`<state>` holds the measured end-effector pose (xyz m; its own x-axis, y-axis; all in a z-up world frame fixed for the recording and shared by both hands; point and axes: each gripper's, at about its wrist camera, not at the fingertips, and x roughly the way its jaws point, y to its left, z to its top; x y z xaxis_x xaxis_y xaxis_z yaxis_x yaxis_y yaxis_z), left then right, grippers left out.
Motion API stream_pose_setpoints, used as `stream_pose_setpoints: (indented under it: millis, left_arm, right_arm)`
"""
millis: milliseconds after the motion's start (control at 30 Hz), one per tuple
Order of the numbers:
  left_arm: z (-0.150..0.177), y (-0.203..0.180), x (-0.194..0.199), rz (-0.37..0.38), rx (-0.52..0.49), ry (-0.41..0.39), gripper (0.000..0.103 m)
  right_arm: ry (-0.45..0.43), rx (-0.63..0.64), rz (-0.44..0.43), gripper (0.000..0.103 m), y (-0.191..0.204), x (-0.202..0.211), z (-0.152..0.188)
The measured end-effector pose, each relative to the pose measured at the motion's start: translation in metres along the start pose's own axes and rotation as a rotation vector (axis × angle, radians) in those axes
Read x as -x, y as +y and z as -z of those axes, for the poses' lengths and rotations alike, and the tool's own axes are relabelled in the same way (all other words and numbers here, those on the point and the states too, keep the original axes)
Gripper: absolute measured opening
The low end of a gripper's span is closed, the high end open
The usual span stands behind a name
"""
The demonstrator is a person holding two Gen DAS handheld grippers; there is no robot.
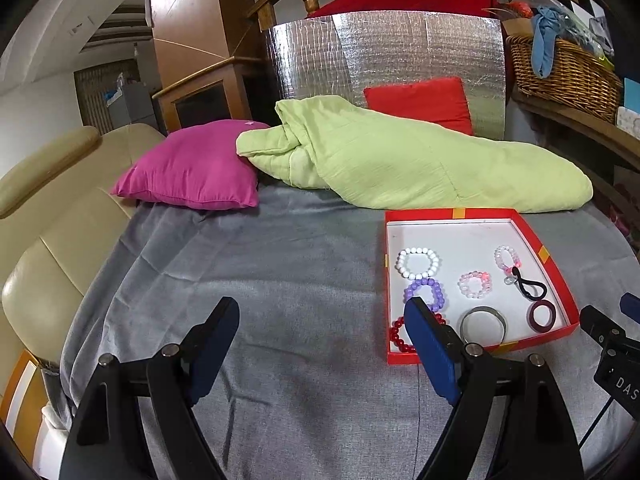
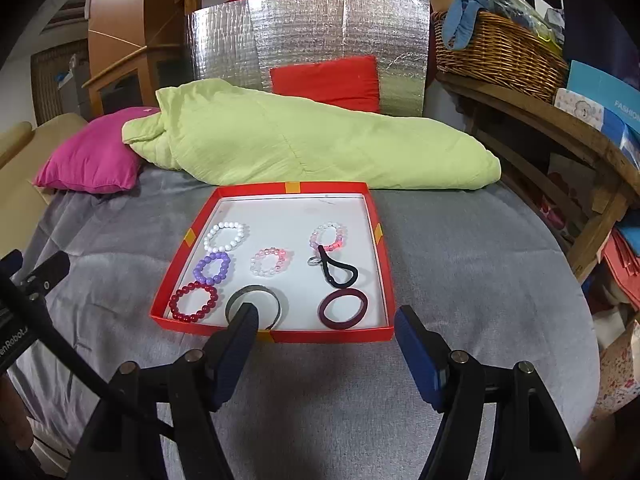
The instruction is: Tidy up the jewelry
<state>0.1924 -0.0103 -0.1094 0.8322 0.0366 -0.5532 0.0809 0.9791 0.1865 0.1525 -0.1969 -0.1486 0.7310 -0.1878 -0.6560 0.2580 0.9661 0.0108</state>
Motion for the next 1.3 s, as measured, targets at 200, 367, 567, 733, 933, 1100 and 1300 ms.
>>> stream_pose_setpoints:
  millis: [200,367,567,733,933,1100,1300]
  left_arm:
    - [0.0,0.0013,-0.0017,-0.001,0.002,0.005,0.085]
    - [0.0009,0.0013,-0.0015,0.003,0.003,0.008,0.085]
    - [0.001,0.002,-0.002,-0.004,0.009,0.006,0.085]
    - [0.0012,0.0013,-0.0025,-0.007,0.011,0.008,0.085]
    - [0.0019,-0.0003,-0.0032,-0.01,0.003,0.01,0.085]
    - [0.0025,-0.0014,-0.004,-0.012,0.0,0.012,0.085]
    - [0.0028,-0.0014,-0.0044,-0.014,0.0,0.012,0.085]
  right_arm:
    - [-0.002,0.004,0.013,0.074,-0.0001,-0.0007,0.0002]
    - [-0.003,0.004,0.012,0.074,0.0004,-0.0006,0.0001]
    - [-0.002,0.008,0.012,0.074,-0.0005,-0.0016,0.0003]
    - [0.0,0.005,0.014,0.074,-0.0026,-0.0029,0.0]
    - [0.004,0.004,0.013,0.074,-0.0049,-0.0044,-0.0003]
    - [0.004,0.006,0.016,0.074,-0.006,-0.005,-0.0003]
    - [0.005,0.006,0.019,0.074,-0.0068,-0.0061,-0.0002]
